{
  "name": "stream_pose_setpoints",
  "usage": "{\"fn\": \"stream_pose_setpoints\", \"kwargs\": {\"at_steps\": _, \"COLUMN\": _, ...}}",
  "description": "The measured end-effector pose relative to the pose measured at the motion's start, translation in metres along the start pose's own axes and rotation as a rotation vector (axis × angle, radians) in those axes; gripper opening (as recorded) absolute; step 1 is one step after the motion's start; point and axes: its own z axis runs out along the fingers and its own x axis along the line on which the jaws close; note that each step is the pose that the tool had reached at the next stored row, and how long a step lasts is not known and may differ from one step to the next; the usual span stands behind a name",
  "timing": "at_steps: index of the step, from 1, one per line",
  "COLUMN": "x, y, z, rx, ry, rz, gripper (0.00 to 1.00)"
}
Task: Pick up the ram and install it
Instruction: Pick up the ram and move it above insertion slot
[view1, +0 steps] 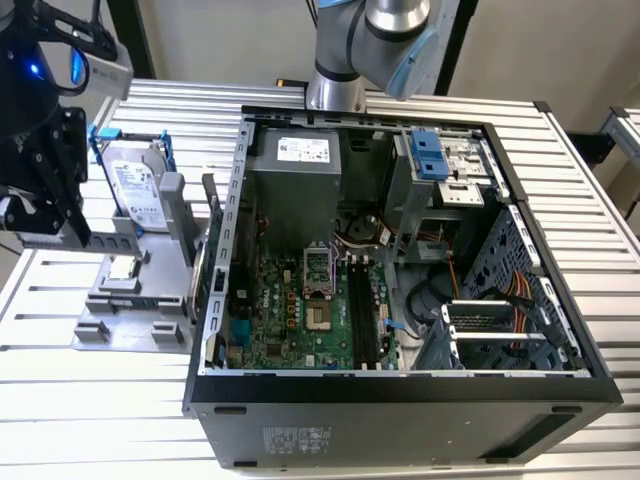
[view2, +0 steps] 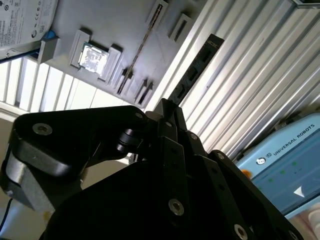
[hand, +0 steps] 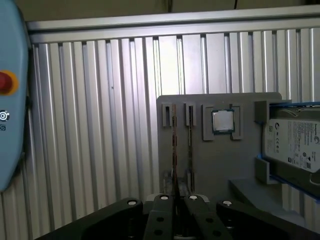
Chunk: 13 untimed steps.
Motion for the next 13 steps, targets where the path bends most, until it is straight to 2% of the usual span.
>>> {"fn": "stream_pose_setpoints", "kwargs": {"at_steps": 13, "x": 0.0000, "y": 0.0002, "z": -0.0101, "rx": 0.0000, "ry": 0.0000, "rz": 0.000, "gripper": 0.00}}
